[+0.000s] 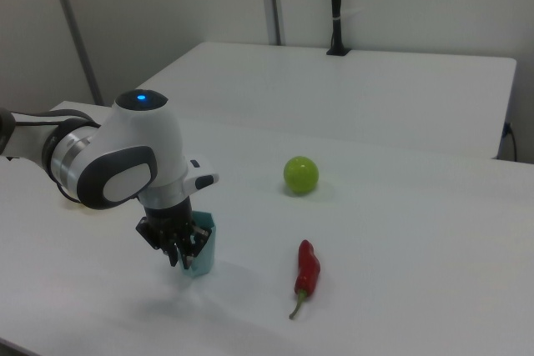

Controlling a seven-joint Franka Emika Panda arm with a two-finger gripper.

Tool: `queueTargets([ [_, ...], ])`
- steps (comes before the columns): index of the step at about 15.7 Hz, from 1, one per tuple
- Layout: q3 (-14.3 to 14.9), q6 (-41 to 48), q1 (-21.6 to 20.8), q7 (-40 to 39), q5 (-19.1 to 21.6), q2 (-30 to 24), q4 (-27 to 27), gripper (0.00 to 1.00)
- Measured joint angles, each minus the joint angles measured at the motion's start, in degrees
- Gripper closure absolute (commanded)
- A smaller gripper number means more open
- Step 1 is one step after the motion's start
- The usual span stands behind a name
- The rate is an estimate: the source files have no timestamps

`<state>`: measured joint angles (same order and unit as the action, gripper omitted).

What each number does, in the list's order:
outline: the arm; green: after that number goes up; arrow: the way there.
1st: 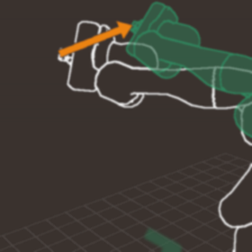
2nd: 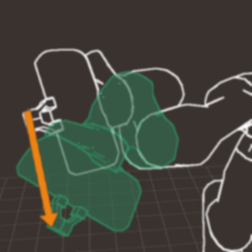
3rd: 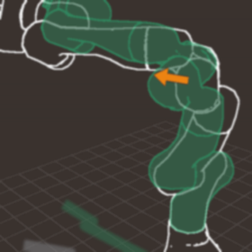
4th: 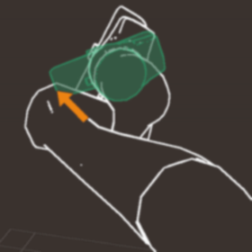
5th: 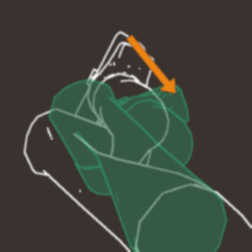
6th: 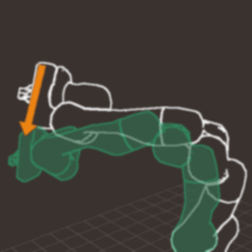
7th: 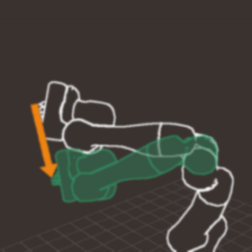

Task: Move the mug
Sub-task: 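Lower the mug onto the table near the red chili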

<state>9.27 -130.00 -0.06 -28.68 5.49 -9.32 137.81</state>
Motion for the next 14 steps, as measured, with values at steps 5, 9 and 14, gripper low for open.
queueTargets([
  [5,0.00,-0.02,-0.11,2.46,0.00,0.00,0.25,0.68],
  [9,0.00,0.07,-0.15,3.33,0.00,0.00,0.55,0.57],
  [14,0.00,2.23,-0.15,3.47,0.00,-0.12,0.48,0.05],
])
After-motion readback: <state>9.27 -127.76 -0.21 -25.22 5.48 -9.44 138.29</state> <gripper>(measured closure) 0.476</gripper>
